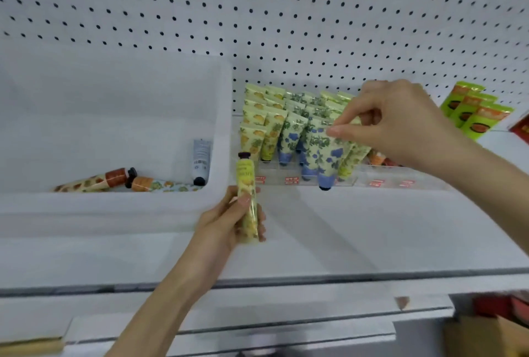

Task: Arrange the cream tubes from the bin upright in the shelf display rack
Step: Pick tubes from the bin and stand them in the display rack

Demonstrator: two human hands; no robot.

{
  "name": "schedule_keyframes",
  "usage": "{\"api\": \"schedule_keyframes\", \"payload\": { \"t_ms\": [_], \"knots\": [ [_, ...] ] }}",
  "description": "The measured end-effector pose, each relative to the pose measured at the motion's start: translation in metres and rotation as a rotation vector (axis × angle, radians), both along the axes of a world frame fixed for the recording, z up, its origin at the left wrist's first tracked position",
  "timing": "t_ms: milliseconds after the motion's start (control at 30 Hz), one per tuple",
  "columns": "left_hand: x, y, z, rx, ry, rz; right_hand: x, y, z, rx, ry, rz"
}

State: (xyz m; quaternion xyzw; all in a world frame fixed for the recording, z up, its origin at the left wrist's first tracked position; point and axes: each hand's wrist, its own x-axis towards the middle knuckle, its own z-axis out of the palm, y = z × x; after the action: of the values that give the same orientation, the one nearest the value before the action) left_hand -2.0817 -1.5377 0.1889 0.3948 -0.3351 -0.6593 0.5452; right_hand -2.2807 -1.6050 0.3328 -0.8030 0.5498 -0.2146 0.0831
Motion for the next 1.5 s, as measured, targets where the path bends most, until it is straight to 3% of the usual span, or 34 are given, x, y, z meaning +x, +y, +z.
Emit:
{"api": "schedule_keyframes", "payload": {
  "t_ms": [267,667,1000,1500],
  "knots": [
    [-0.002,0.004,-0.004,-0.118,-0.084,-0.024,0.012,-0.017,-0.007,-0.137,0.076,0.022],
    [-0.004,0.011,-0.001,-0.08,-0.047,0.032,0.018,-0.034,-0.032,-0.231,0.111,0.03],
    [-0.004,0.01,0.001,-0.066,-0.104,0.004,0.02,-0.043,-0.039,-0.243,0.082,0.017],
    [-0.002,0.006,-0.006,-0.031,-0.174,0.109,0.022,-0.048,-0.053,-0.232,0.255,0.063]
  ]
}}
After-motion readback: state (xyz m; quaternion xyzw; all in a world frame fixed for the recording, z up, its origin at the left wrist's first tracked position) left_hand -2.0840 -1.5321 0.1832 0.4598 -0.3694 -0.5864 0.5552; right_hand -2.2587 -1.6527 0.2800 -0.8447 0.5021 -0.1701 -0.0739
